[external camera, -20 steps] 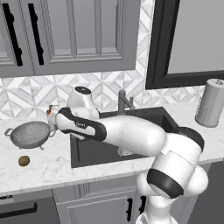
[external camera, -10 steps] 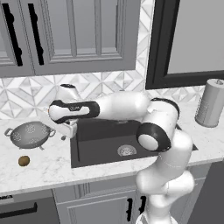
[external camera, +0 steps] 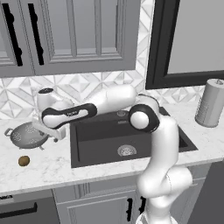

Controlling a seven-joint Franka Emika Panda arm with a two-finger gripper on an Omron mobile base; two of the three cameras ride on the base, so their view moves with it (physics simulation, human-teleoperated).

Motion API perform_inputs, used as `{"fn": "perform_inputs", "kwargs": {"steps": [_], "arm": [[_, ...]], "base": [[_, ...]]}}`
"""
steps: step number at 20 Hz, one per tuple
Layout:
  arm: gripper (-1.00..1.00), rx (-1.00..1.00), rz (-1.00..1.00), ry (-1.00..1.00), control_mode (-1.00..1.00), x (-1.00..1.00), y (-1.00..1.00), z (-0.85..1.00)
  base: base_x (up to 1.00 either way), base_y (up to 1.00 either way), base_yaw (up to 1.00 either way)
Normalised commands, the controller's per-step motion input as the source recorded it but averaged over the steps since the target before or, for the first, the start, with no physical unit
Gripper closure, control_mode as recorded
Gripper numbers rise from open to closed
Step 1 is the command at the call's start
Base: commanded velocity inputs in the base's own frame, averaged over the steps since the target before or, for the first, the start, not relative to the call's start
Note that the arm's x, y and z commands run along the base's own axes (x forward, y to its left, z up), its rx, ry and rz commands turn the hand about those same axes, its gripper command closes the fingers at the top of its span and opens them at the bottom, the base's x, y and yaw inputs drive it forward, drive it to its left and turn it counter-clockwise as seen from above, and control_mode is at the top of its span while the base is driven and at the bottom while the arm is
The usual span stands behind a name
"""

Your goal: Put the colander in the sink, put the kiwi in the colander, and turn on the sink faucet and pour water over the colander.

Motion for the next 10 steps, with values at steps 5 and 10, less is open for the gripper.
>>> {"fn": "perform_inputs", "kwargs": {"steps": [5,10], "arm": [[-1.0,0.0,0.0,0.0,-1.0,0.3,0.11,-0.04],[-1.0,0.0,0.0,0.0,-1.0,0.14,0.07,-0.25]], "base": [[0.0,0.0,0.0],[0.0,0.0,0.0]]}}
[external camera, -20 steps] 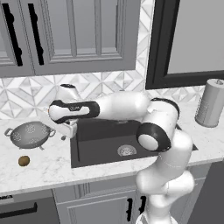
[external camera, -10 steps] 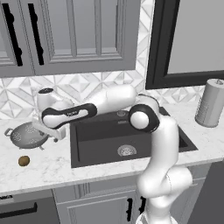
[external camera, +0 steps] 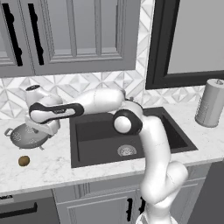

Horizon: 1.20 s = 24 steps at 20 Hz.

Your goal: Put the colander in the sink, put the kiwi in the colander, and turn on the sink faucet and pour water over the colander.

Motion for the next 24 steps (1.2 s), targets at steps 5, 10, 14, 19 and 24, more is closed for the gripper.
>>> {"fn": "perform_inputs", "kwargs": {"steps": [5,10,14,19,24], "arm": [[-1.0,0.0,0.0,0.0,-1.0,0.02,0.01,-0.37],[-1.0,0.01,0.0,-0.03,-1.0,0.02,0.0,-0.34],[-1.0,0.09,0.0,-0.05,-1.0,0.12,-0.05,-0.26],[-1.0,0.12,0.0,0.0,-1.0,0.21,-0.02,-0.28],[-1.0,0.15,0.0,0.0,-1.0,0.03,0.0,-0.34]], "base": [[0.0,0.0,0.0],[0.0,0.0,0.0],[0.0,0.0,0.0],[0.0,0.0,0.0],[0.0,0.0,0.0]]}}
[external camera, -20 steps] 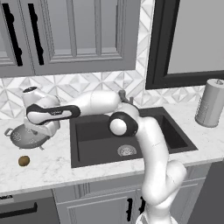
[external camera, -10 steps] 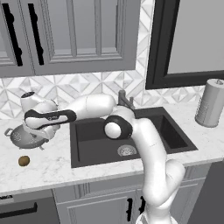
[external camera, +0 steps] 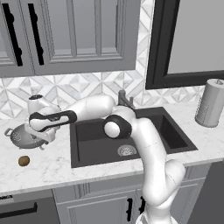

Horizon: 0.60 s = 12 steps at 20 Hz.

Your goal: Put the colander in the sink, put the kiwi in the colander, and turn on the sink faucet and pour water over the colander.

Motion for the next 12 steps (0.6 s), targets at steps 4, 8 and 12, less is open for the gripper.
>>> {"fn": "perform_inputs", "kwargs": {"steps": [4,8,12], "arm": [[-1.0,0.12,0.0,0.0,-1.0,0.05,0.0,-0.34],[1.0,0.01,0.0,0.01,-1.0,0.3,0.01,-0.23],[1.0,0.0,0.0,0.15,-1.0,0.12,0.04,-0.33]], "base": [[0.0,0.0,0.0],[0.0,0.0,0.0],[0.0,0.0,0.0]]}}
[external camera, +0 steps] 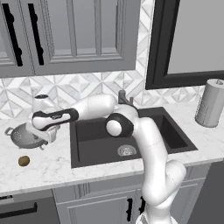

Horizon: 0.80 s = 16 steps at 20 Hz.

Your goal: Put the colander in the sink, put the kiwi in the colander, and turn on the sink faucet and pour water over the colander.

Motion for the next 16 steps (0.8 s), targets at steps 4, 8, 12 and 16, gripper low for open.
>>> {"fn": "perform_inputs", "kwargs": {"steps": [4,8,12,16], "arm": [[1.0,0.0,0.0,0.14,-1.0,-0.02,0.01,-0.35],[1.0,0.0,-0.02,0.06,-1.0,-0.16,0.0,-0.1],[1.0,0.0,-0.03,0.05,-1.0,-0.22,0.0,0.06],[1.0,-0.01,-0.05,0.0,-1.0,-0.39,-0.01,0.18]], "base": [[0.0,0.0,0.0],[0.0,0.0,0.0],[0.0,0.0,0.0],[0.0,0.0,0.0]]}}
